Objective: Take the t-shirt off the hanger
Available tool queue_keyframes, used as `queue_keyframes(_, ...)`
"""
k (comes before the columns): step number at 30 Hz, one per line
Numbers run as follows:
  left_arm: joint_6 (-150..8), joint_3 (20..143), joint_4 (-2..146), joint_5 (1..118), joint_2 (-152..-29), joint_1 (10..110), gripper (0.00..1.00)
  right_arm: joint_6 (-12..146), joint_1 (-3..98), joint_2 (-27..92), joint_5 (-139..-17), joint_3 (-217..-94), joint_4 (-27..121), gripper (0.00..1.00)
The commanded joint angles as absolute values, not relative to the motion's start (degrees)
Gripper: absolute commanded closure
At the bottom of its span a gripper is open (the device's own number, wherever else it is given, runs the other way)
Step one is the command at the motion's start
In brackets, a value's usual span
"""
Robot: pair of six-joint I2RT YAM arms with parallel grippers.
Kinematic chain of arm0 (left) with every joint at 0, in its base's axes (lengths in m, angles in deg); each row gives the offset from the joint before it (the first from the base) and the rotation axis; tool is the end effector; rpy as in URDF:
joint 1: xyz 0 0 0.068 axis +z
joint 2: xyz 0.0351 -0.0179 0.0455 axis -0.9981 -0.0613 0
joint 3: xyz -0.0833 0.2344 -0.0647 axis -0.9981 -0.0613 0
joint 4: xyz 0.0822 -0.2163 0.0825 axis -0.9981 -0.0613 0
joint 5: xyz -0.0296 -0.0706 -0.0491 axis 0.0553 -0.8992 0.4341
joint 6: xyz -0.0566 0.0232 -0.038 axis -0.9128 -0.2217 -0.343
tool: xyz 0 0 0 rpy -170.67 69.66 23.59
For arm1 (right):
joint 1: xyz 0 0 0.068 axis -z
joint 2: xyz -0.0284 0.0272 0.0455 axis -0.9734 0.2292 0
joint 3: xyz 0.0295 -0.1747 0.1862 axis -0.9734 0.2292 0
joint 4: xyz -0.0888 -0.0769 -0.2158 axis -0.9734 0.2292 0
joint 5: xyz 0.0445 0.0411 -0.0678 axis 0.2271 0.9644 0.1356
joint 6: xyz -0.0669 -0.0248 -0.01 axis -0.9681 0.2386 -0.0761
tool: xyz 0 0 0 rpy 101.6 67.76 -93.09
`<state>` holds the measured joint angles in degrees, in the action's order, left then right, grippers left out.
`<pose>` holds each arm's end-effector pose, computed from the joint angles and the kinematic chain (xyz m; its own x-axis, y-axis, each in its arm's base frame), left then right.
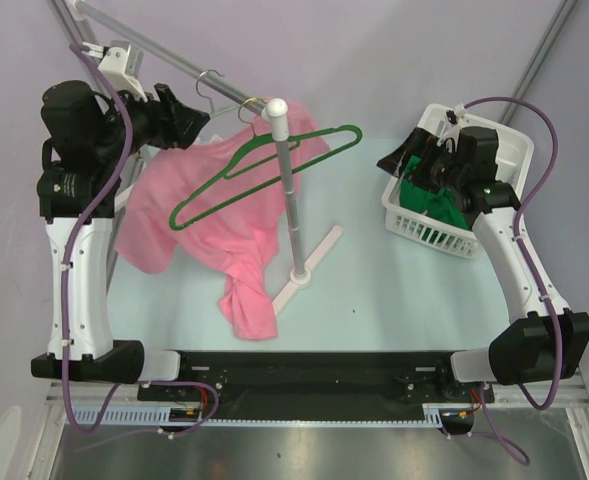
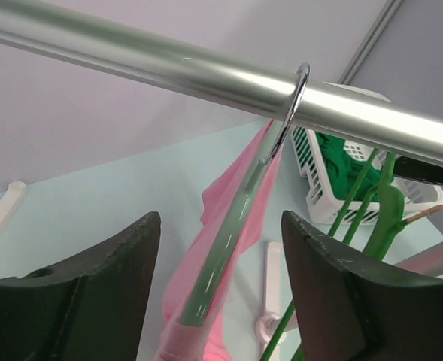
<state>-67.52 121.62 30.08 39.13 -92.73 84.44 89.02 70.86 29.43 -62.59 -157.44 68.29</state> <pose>0.2450 -0.0371 0.5227 -0.1660 -0.1239 -0.9783 0.4868 0.8524 -0.1905 0.3129 0.0558 0.3646 -0.5515 0.3870 -0.7390 -0.2155 0.7897 0.5744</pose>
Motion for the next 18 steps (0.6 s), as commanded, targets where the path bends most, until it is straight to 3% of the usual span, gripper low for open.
queue_keyframes(1,-68.09,122.53,29.58,36.07,-92.76,84.9,0.28,89.27,70.6,28.86,-62.13,-157.4,66.29,0.0)
queue_keyframes(7,-66.42,122.09,27.82,35.28,-94.08,84.9,0.3,89.8,70.42,28.86,-61.78,-156.79,65.76,0.0)
queue_keyframes(9,-65.45,122.44,27.38,35.81,-94.6,84.9,0.39,89.8,70.25,28.95,-61.78,-156.7,65.76,0.0)
queue_keyframes(11,-65.36,122.97,27.55,34.5,-95.04,84.9,0.4,89.8,70.07,28.86,-61.86,-156.7,65.76,0.0)
queue_keyframes(13,-65.54,123.5,27.38,31.07,-96.18,84.81,0.52,89.98,70.07,28.95,-61.86,-156.61,65.76,0.0)
queue_keyframes(18,-65.63,124.55,25.98,29.66,-97.68,84.46,0.6,90.06,69.72,28.86,-61.95,-156.35,65.59,0.0)
